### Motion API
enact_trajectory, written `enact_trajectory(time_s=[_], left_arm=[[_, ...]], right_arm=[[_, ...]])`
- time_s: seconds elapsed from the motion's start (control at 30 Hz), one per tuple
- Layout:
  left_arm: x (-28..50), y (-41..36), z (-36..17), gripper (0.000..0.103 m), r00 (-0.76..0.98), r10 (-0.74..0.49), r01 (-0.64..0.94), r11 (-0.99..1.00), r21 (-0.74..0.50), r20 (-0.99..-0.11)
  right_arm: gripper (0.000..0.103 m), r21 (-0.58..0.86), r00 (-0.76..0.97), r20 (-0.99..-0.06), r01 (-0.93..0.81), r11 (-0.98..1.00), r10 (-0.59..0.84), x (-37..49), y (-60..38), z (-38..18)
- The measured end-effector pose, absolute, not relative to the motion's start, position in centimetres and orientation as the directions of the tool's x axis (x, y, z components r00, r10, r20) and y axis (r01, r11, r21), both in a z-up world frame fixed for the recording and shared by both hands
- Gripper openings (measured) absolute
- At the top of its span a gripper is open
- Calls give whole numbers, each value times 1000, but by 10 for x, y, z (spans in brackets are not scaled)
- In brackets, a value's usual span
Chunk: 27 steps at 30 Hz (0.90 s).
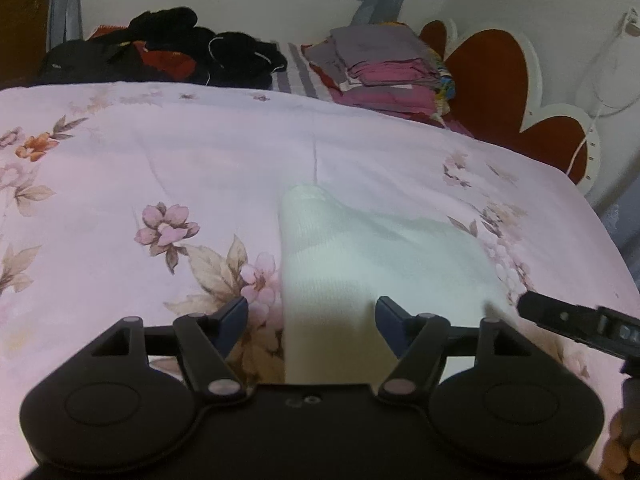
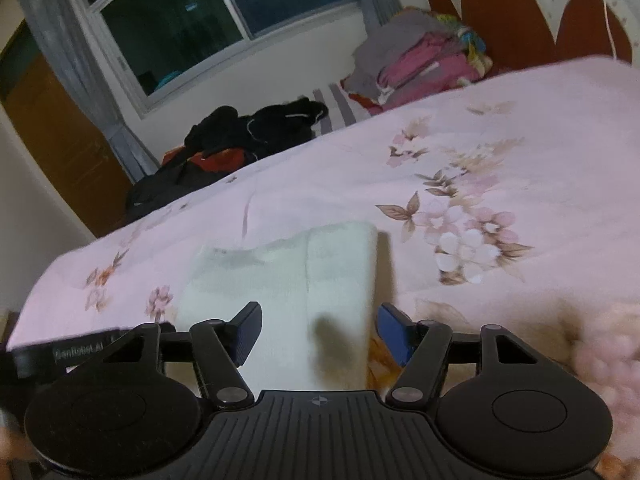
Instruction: Fold small clothes
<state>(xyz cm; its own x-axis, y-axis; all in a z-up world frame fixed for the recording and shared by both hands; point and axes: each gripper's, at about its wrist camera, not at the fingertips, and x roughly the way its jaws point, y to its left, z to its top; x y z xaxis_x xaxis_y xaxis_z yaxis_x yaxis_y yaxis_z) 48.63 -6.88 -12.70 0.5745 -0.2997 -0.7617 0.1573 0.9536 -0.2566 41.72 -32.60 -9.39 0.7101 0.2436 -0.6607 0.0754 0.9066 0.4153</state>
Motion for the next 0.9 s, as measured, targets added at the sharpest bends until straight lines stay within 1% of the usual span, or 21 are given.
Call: enact_trajectory(time_s=[0.13,0.23,0.27,0.3,0.33,0.37,0.4,0.43,0.47,0.5,0.53,0.6,0.63,0.77,0.83,0.87,0.9], left_arm=[[504,-73,-136,69,575,-290,136,956,-260,-765],[516,-73,-145,70,569,-295,113,953,-283,-767],[519,-73,-148,72,567,-296,106,952,-288,-769],[520,-73,-151,70,564,-302,103,949,-297,-769],[521,-71,-153,68,562,-309,100,946,-308,-767],[520,-70,-155,59,564,-314,98,944,-316,-764],[519,-69,-156,50,568,-320,99,941,-323,-759],[517,-68,-156,45,579,-324,107,940,-324,-748],[514,-68,-155,41,591,-316,111,943,-314,-742],[509,-67,-154,38,606,-309,112,946,-306,-733],[507,-67,-156,38,611,-308,113,946,-305,-729],[506,-68,-159,39,613,-309,127,947,-296,-727],[507,-70,-159,39,612,-309,134,948,-290,-728],[511,-72,-154,46,596,-301,137,952,-276,-744],[509,-74,-153,58,599,-280,146,959,-241,-750],[509,-73,-154,66,602,-266,141,964,-227,-753],[508,-71,-154,68,600,-266,133,963,-234,-754]], right_arm=[[64,439,691,-682,127,890,238,448,-338,-113],[64,478,675,-690,154,864,261,464,-346,-126],[60,489,673,-687,151,859,273,467,-346,-129],[41,494,669,-686,140,858,286,471,-345,-131],[35,497,664,-686,131,858,296,474,-343,-133],[33,497,667,-684,127,858,297,475,-341,-133],[30,492,672,-677,109,864,300,476,-338,-133],[25,490,676,-668,87,867,310,477,-336,-132],[19,493,681,-656,60,868,325,476,-333,-130],[18,485,687,-644,26,874,337,475,-330,-129],[18,463,687,-644,0,886,337,475,-327,-129],[18,431,664,-680,16,902,312,479,-328,-138],[18,441,658,-687,40,897,309,479,-333,-143],[18,419,669,-695,79,905,263,474,-338,-147],[18,412,673,-696,90,907,250,472,-337,-144],[18,394,674,-699,81,916,241,471,-334,-142],[18,375,675,-701,76,924,229,469,-331,-139]])
